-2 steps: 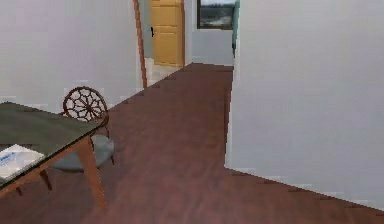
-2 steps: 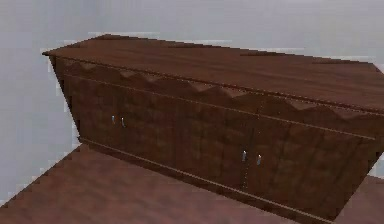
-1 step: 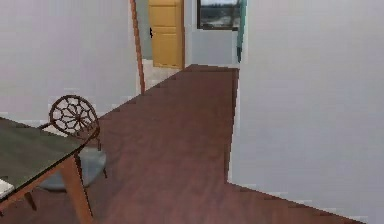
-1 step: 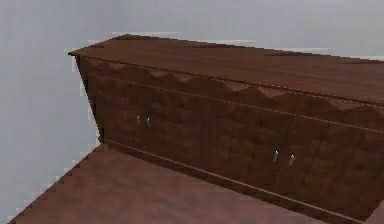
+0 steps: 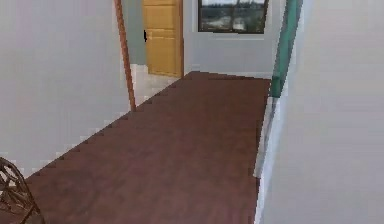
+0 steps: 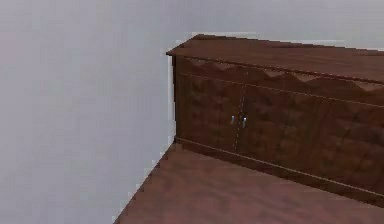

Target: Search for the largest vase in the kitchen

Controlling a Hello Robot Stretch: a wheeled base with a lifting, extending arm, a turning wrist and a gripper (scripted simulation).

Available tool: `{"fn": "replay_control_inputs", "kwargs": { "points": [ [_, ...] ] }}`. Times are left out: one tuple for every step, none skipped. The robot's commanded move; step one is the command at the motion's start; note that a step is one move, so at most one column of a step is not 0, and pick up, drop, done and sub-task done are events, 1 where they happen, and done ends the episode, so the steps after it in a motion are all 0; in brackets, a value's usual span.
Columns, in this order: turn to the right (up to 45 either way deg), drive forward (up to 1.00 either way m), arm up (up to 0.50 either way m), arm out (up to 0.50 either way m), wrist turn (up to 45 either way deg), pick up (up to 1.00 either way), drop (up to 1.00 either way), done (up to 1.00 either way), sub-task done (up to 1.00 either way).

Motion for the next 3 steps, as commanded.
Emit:
{"fn": "replay_control_inputs", "kwargs": {
  "points": [
    [-9.0,0.0,0.0,0.0,0.0,0.0,0.0,0.0,0.0],
    [0.0,1.0,0.0,0.0,0.0,0.0,0.0,0.0,0.0],
    [0.0,1.0,0.0,0.0,0.0,0.0,0.0,0.0,0.0]
  ]
}}
